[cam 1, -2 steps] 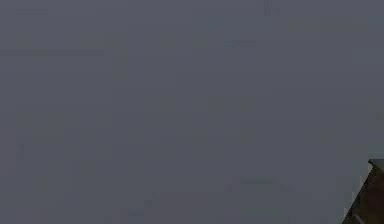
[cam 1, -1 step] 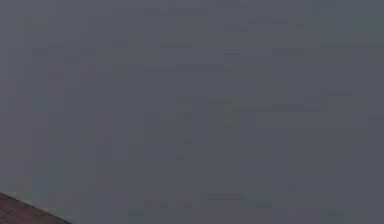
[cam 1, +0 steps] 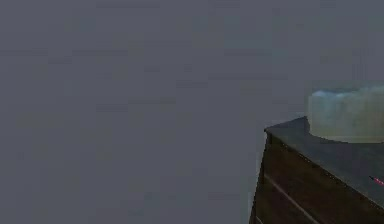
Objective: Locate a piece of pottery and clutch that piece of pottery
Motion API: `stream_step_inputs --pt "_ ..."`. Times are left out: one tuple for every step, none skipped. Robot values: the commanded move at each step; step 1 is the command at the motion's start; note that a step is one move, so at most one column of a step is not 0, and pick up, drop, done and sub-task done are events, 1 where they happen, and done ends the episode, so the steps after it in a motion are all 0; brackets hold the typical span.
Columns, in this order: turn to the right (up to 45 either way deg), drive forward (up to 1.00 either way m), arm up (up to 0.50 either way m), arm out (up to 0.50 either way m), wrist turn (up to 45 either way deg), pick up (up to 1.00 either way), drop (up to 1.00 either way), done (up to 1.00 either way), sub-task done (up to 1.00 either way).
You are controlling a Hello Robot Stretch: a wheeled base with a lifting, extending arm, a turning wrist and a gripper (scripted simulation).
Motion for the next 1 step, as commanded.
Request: stream_step_inputs --pt "45.0 0.0 0.0 0.0 0.0 0.0 0.0 0.0 0.0"
